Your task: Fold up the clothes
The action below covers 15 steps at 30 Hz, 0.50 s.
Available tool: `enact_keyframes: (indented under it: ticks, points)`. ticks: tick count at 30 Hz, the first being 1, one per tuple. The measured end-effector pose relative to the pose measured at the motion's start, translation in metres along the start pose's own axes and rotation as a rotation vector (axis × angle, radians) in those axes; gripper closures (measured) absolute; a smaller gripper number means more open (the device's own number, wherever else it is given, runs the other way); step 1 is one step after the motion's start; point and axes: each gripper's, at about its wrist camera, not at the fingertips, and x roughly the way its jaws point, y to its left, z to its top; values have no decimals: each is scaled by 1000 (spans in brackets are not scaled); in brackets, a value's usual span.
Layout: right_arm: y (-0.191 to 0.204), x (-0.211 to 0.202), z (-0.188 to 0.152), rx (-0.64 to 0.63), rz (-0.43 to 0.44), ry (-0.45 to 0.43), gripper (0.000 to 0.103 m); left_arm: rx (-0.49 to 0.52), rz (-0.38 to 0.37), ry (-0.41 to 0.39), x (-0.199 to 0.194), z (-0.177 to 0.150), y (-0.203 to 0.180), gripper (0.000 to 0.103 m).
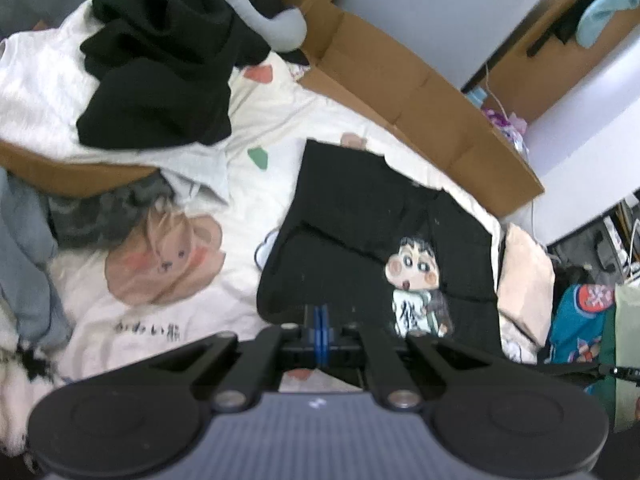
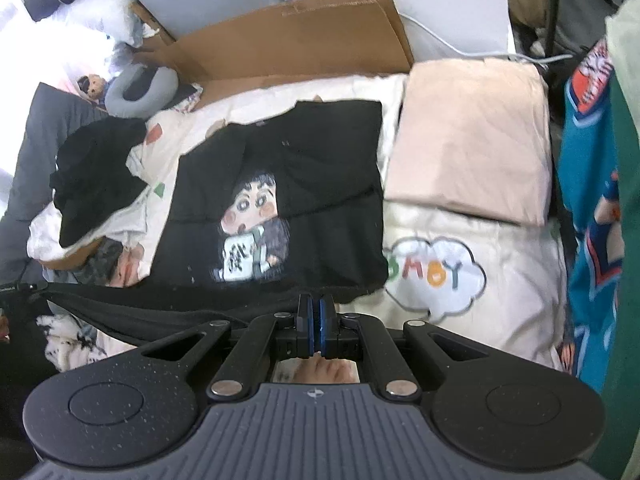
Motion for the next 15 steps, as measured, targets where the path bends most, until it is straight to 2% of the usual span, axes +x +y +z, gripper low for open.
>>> enact_keyframes:
  ticks: [15]
  points:
    - [7, 41, 97, 19, -1, -60, 103, 9, -34, -21, 60, 89, -15, 102]
